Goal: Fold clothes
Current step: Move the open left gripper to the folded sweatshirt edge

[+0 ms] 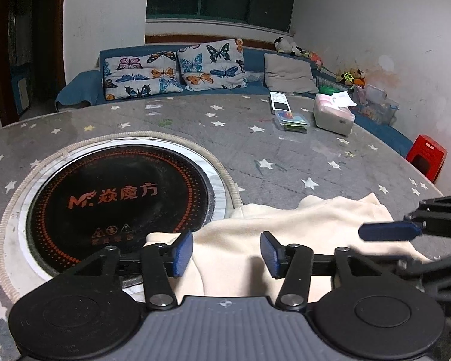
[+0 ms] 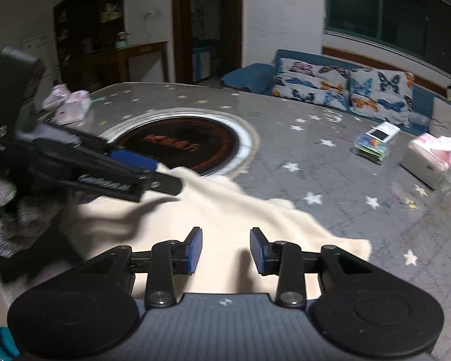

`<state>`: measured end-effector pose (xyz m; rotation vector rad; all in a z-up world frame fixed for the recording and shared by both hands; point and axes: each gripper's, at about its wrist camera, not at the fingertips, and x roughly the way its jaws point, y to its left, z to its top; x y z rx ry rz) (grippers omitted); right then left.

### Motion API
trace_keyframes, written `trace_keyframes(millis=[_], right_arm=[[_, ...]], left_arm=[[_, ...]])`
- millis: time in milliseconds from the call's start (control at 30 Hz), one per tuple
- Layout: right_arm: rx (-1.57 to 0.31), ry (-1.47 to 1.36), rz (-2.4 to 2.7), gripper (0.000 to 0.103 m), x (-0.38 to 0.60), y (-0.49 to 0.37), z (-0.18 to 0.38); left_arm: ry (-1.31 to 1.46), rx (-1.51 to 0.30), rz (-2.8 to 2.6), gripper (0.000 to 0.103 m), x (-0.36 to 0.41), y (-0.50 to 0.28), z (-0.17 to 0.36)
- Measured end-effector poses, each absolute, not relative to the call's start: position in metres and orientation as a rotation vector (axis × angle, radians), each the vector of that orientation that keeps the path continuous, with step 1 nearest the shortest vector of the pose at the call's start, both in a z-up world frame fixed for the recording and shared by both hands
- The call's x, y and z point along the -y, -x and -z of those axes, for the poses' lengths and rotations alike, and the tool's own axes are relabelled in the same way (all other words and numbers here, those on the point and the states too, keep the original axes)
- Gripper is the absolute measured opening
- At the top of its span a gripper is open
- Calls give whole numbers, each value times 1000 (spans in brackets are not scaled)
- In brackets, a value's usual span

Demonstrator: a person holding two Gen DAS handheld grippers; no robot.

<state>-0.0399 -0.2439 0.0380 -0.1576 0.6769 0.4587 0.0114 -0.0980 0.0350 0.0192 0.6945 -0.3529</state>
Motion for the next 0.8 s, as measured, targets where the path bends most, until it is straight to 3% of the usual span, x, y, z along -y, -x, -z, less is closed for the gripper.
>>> trace_keyframes(millis=[367,800], right_arm=[[-670,237,-541,39,211,78,-35],[-644,241,-511,38,213,96,-35]], left_arm=[[-25,-690,307,66,84,14,-36],[-11,-699,232,68,60,41,-26]])
